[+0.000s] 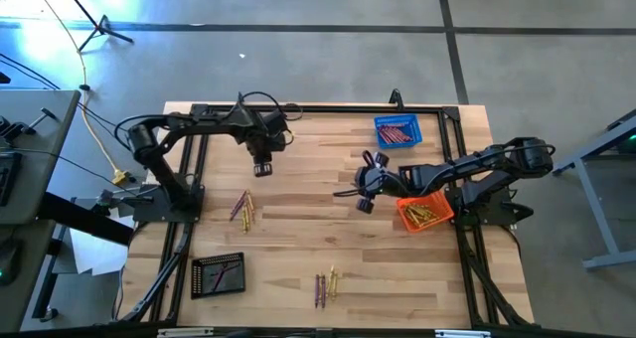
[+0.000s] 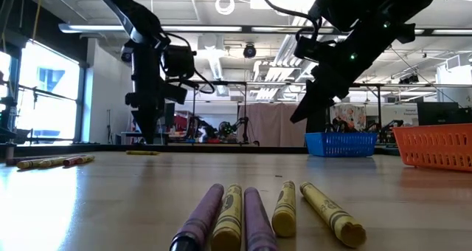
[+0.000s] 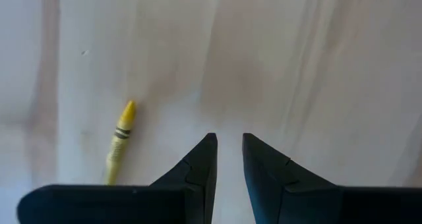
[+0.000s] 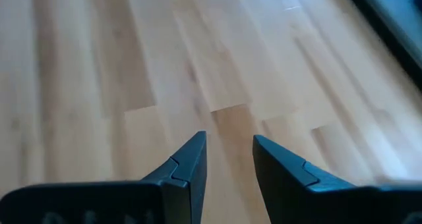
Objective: Sort crayons
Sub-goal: Put the yellow crayon into the orange basket
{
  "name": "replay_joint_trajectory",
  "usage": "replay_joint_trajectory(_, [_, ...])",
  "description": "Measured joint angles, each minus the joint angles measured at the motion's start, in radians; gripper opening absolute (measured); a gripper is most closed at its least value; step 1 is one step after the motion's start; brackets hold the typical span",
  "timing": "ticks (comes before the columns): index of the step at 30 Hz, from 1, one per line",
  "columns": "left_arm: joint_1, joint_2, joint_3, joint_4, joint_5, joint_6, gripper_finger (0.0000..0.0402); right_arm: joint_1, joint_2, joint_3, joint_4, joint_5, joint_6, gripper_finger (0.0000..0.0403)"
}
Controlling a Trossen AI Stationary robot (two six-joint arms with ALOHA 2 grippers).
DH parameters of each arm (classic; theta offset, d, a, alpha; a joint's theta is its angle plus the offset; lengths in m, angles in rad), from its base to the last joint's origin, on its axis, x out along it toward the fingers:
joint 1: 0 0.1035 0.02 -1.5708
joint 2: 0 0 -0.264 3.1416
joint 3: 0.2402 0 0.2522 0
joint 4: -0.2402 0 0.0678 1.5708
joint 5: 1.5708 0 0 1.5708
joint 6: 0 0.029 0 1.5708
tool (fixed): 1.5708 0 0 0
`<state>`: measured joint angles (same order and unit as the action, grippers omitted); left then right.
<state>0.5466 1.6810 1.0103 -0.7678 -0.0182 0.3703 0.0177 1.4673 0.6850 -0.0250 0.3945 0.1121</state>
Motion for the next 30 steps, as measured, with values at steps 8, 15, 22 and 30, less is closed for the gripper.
replay_joint_trajectory(8, [-0.063,0.000,0.000,-0.022,-0.191,0.151,0.0063,0.001,0.000,0.000,-0.001,0.068,-0.008,0.0110])
replay_joint_trajectory(15, [-0.035,0.000,0.000,-0.007,-0.235,0.200,0.0063,0.000,0.000,0.000,-0.001,0.067,-0.008,0.0110])
replay_joint_trajectory(22, [0.014,0.000,0.000,0.018,-0.219,0.151,0.0063,0.000,-0.001,0.000,0.000,0.067,0.067,0.0110])
replay_joint_trajectory(30, [0.034,0.000,0.000,0.017,-0.183,0.181,0.0063,0.000,-0.001,0.000,0.001,0.068,0.130,0.0110])
